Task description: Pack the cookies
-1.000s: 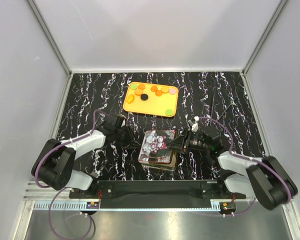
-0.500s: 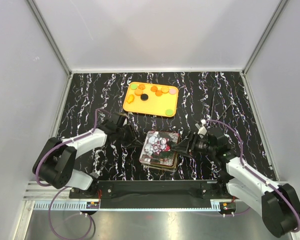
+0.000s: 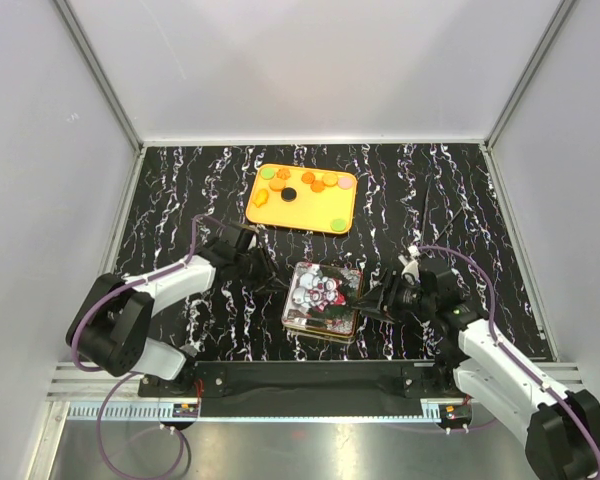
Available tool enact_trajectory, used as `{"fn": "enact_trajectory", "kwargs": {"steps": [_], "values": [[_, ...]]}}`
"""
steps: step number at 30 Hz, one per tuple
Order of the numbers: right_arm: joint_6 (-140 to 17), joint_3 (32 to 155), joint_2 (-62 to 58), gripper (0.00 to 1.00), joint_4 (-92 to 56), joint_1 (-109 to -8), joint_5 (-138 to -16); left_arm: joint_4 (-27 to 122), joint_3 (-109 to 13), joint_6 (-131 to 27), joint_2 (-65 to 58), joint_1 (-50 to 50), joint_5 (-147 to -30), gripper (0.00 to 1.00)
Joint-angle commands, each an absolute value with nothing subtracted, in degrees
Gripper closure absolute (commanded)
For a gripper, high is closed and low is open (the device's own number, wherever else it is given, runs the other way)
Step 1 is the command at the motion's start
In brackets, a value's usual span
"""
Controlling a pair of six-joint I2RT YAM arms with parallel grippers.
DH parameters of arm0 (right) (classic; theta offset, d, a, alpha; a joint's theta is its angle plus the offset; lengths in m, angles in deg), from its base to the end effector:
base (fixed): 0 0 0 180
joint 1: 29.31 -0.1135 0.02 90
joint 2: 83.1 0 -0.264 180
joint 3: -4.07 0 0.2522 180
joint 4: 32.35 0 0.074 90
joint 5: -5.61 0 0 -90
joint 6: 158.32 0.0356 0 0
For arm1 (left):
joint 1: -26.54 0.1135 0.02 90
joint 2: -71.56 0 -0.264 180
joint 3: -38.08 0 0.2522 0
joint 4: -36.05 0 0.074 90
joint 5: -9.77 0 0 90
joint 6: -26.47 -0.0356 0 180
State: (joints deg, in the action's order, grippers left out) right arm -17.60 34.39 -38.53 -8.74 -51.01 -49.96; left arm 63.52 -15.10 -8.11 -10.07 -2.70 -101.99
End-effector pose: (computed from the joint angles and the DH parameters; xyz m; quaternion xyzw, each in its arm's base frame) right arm 0.1393 0.0771 0.1733 0.0891 0.8632 0.4625 0.1817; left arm 0.2233 -0.1401 0.1659 -0.1588 0.9270 -0.3272 0.0912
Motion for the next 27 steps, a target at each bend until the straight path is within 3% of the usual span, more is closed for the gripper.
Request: {"fn": "enact_trajectory", "kwargs": {"steps": [1, 16, 25, 27], "values": [[-19.98, 37.87, -39.6, 0.46, -4.62, -50.32, -51.78, 62.9, -17.43, -8.69, -10.44, -3.17, -101.5, 0.69], [-22.35, 42.44, -34.33, 0.36, -2.24, -50.23, -57.41, 68.0, -22.79, -11.76, -13.52, -5.1, -100.19, 0.69], [-22.96, 41.04, -30.46, 0.36, -4.71, -50.32, -56.27, 69.41, -24.11, -12.47, -14.92, -6.16, -99.31, 0.69], [-22.79, 40.6, -30.63, 0.42, -5.4, -50.32, -56.53, 69.32, -24.11, -12.38, -15.19, -6.42, -99.13, 0.69]]}}
